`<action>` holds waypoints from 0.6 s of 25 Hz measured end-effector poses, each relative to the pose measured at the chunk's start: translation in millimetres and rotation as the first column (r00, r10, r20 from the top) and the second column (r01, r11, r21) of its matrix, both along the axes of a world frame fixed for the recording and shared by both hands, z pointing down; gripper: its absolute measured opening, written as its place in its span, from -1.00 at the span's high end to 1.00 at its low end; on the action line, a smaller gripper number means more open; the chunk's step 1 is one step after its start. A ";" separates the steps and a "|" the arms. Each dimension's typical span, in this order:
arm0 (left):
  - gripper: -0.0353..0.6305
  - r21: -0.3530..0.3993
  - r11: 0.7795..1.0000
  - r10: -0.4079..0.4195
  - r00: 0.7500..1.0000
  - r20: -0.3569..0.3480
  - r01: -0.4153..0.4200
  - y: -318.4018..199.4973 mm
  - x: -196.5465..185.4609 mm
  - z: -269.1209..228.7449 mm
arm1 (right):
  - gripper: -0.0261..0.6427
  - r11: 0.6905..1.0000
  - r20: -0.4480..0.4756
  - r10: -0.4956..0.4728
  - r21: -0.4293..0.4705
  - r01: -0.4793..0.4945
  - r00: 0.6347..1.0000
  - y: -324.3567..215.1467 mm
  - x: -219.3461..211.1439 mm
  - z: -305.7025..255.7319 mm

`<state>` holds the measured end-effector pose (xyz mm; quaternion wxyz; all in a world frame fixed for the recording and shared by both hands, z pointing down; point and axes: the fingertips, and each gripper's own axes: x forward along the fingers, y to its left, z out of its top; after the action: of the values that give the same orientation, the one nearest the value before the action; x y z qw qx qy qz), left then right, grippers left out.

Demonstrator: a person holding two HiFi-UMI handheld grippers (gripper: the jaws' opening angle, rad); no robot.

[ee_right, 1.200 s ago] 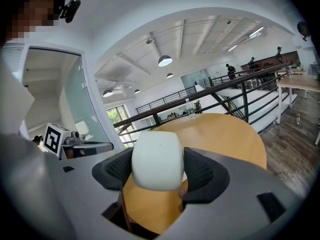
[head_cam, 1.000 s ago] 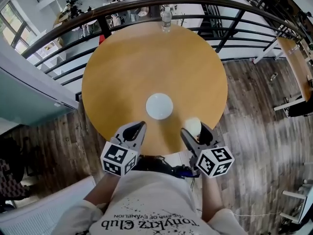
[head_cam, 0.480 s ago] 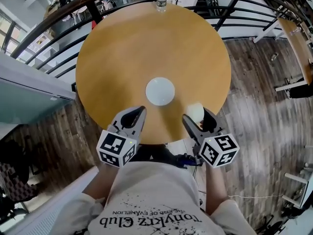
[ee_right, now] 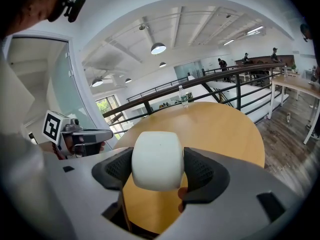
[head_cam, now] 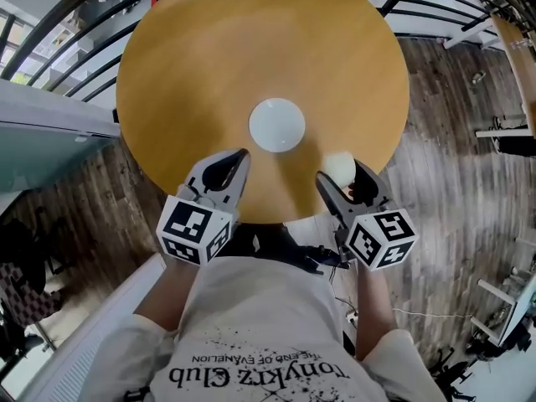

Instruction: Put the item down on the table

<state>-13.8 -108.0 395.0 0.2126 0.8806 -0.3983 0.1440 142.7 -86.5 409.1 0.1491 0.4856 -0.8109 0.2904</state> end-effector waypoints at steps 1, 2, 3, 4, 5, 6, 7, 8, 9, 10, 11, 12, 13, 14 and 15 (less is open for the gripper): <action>0.82 -0.004 1.000 -0.003 1.000 -0.003 0.003 -1.9 -0.6 2.8 | -0.03 1.000 -0.007 -0.006 -0.004 0.005 1.000 -1.8 -0.9 2.7; 0.82 -0.008 1.000 -0.006 1.000 -0.005 0.006 -3.7 -0.8 5.4 | -0.03 1.000 -0.013 -0.010 -0.007 0.010 1.000 -3.9 -1.4 5.4; 0.82 -0.011 1.000 -0.008 1.000 -0.006 0.008 -5.4 -0.7 7.9 | -0.03 1.000 -0.020 -0.015 -0.009 0.015 1.000 -6.3 -1.6 8.3; 0.82 -0.014 1.000 -0.010 1.000 -0.006 0.010 -7.1 -0.8 10.4 | -0.03 1.000 -0.025 -0.018 -0.011 0.018 1.000 -8.9 -1.9 11.2; 0.82 -0.018 1.000 -0.011 1.000 -0.006 0.011 -8.5 -1.1 12.7 | -0.04 1.000 -0.029 -0.021 -0.013 0.020 0.999 -11.2 -2.3 14.1; 0.82 -0.024 1.000 -0.011 1.000 -0.006 0.011 -9.1 -1.6 15.0 | -0.04 1.000 -0.032 -0.022 -0.016 0.022 0.999 -13.0 -2.9 16.9; 0.82 -0.029 1.000 -0.011 1.000 -0.005 0.011 -9.3 -2.2 17.2 | -0.04 1.000 -0.034 -0.024 -0.020 0.023 0.999 -14.2 -3.5 19.7; 0.82 -0.034 0.999 -0.010 1.000 -0.003 0.010 -9.3 -2.7 19.4 | -0.04 0.999 -0.035 -0.026 -0.025 0.025 0.999 -15.4 -4.1 22.2; 0.82 -0.038 0.999 -0.010 1.000 -0.001 0.010 -9.8 -3.1 21.4 | -0.04 0.999 -0.037 -0.028 -0.028 0.027 0.999 -16.8 -4.5 24.8; 0.82 -0.041 0.999 -0.010 1.000 0.000 0.010 -10.8 -3.3 23.4 | -0.03 0.999 -0.038 -0.030 -0.031 0.029 0.999 -18.5 -4.9 27.3; 0.82 -0.044 0.999 -0.010 1.000 0.001 0.010 -12.1 -3.3 25.4 | -0.03 0.999 -0.040 -0.033 -0.034 0.032 0.999 -20.4 -5.2 30.1; 0.82 -0.046 0.999 -0.010 1.000 0.002 0.010 -13.5 -3.0 27.3 | -0.03 0.999 -0.042 -0.036 -0.037 0.034 0.998 -22.1 -5.4 33.2; 0.82 -0.048 0.999 -0.009 1.000 0.002 0.009 -14.9 -2.3 29.3 | -0.03 0.998 -0.045 -0.039 -0.041 0.038 0.998 -23.8 -5.7 36.5; 0.82 -0.051 0.999 -0.008 1.000 0.001 0.008 -16.4 -1.4 31.2 | -0.04 0.998 -0.049 -0.043 -0.045 0.041 0.998 -25.6 -6.0 40.0; 0.82 -0.053 0.999 -0.007 1.000 0.000 0.007 -18.2 -0.5 32.8 | -0.03 0.998 -0.053 -0.047 -0.049 0.045 0.997 -27.5 -6.5 43.4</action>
<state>-14.3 -126.2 427.8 0.2365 0.8733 -0.3972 0.1537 136.2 -114.0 452.6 0.1893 0.4708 -0.8104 0.2928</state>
